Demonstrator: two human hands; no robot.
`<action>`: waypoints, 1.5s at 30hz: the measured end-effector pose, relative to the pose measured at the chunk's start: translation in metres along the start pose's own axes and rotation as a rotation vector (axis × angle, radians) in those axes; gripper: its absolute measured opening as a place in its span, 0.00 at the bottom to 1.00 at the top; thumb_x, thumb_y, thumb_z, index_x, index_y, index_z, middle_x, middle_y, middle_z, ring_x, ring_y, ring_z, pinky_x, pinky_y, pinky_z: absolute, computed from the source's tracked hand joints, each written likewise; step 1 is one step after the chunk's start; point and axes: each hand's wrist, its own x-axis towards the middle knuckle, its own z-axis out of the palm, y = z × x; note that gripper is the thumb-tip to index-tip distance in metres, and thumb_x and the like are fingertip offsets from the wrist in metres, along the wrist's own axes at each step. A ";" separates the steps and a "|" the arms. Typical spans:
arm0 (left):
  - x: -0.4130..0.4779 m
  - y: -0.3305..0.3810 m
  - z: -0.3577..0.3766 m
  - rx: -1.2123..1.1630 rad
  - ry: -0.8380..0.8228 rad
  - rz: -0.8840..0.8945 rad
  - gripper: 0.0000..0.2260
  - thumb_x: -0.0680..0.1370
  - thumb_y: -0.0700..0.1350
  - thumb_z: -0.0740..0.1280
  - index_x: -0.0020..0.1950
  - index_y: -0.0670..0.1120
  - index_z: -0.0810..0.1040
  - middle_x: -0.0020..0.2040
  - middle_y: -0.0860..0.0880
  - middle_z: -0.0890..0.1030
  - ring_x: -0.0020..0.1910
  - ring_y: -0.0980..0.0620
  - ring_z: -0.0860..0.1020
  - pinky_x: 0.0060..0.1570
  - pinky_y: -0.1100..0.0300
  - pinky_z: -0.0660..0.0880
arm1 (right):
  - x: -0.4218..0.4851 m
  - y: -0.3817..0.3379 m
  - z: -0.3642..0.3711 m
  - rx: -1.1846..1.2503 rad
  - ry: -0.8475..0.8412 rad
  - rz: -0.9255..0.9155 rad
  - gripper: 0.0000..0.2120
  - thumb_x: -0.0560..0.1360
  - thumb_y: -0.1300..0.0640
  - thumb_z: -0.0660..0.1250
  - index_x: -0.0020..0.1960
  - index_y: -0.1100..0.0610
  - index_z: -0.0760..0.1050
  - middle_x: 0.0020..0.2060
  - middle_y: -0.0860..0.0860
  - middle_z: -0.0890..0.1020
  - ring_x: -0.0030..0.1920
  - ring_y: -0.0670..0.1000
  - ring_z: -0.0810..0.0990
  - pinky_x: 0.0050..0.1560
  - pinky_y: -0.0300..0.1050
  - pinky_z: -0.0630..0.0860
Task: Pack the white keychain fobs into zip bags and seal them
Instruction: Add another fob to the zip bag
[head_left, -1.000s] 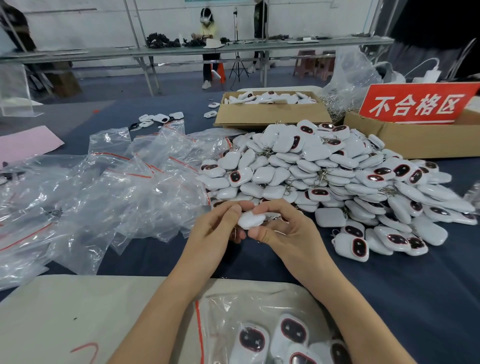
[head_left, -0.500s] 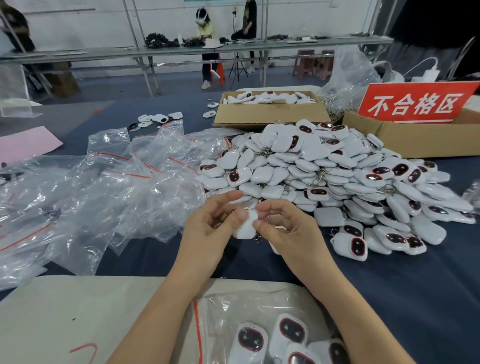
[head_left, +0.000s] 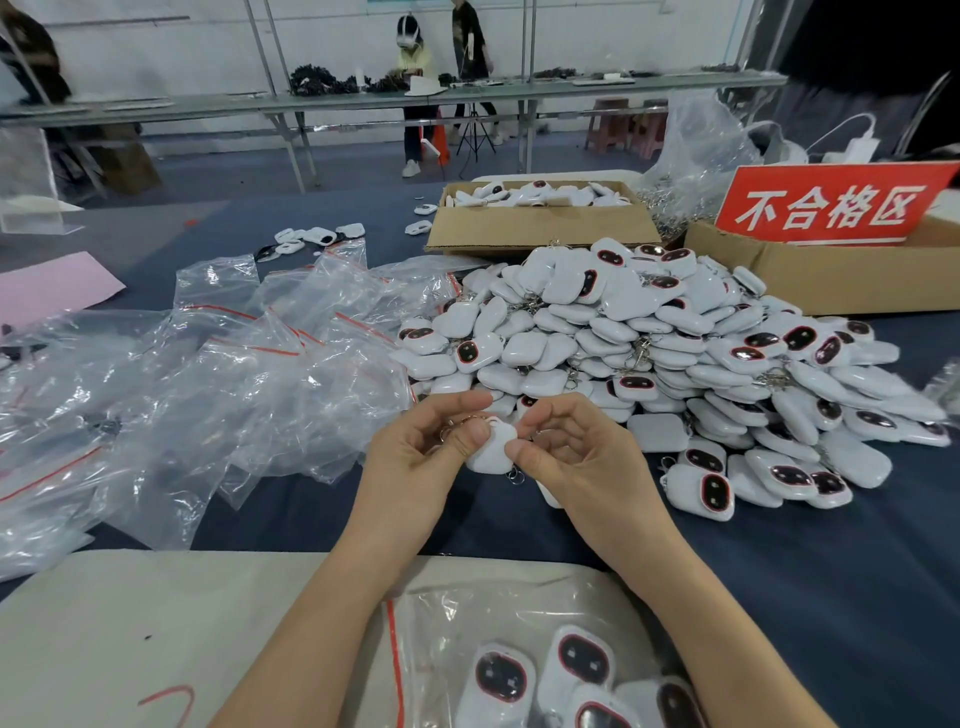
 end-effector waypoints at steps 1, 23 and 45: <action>0.001 -0.001 0.000 0.001 0.001 -0.003 0.09 0.75 0.43 0.72 0.49 0.58 0.87 0.45 0.54 0.86 0.48 0.60 0.83 0.50 0.69 0.76 | 0.000 0.000 0.000 -0.007 0.005 -0.003 0.12 0.72 0.69 0.74 0.45 0.53 0.78 0.37 0.44 0.83 0.36 0.43 0.79 0.41 0.32 0.77; -0.027 0.017 -0.044 -0.011 0.209 0.054 0.11 0.73 0.41 0.76 0.48 0.58 0.82 0.53 0.52 0.86 0.53 0.50 0.83 0.56 0.61 0.79 | -0.008 -0.009 -0.010 -0.181 -0.001 -0.067 0.15 0.80 0.66 0.62 0.52 0.49 0.80 0.43 0.46 0.85 0.41 0.45 0.83 0.50 0.39 0.80; -0.168 0.042 -0.067 0.320 -0.029 -0.345 0.16 0.75 0.45 0.72 0.62 0.51 0.77 0.49 0.44 0.87 0.47 0.41 0.84 0.53 0.52 0.78 | -0.026 -0.004 -0.010 -0.395 -0.033 -0.026 0.19 0.80 0.62 0.60 0.47 0.39 0.79 0.43 0.41 0.84 0.40 0.40 0.81 0.47 0.34 0.76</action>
